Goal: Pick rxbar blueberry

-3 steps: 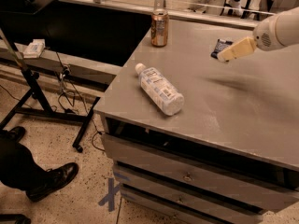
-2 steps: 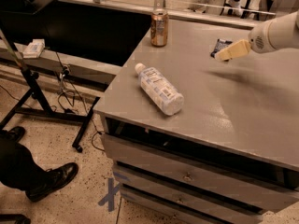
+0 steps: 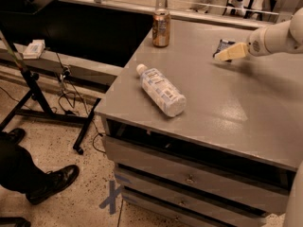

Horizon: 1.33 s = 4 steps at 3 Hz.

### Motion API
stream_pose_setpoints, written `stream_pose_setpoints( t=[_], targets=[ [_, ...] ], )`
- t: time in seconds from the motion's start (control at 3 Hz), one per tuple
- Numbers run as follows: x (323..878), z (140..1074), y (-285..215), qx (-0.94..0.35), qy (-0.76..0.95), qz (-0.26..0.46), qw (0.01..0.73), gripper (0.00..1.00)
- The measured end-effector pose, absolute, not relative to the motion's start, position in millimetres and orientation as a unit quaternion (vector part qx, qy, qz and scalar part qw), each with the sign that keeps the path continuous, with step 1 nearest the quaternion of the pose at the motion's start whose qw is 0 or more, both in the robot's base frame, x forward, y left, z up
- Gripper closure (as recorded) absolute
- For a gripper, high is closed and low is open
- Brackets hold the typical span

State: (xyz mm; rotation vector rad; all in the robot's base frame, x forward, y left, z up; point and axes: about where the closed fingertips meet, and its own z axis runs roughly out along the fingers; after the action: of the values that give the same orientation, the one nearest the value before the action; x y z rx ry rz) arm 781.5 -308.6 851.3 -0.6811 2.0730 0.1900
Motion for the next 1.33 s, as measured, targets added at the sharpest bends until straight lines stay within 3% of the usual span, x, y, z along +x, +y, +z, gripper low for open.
stream_pose_setpoints(
  t=[0.33, 1.33],
  targets=[
    [793.7, 840.3, -305.3, -0.271, 0.841, 0.093, 0.459, 0.17],
    [802.3, 833.8, -297.2, -0.271, 0.837, 0.115, 0.461, 0.88]
  ],
)
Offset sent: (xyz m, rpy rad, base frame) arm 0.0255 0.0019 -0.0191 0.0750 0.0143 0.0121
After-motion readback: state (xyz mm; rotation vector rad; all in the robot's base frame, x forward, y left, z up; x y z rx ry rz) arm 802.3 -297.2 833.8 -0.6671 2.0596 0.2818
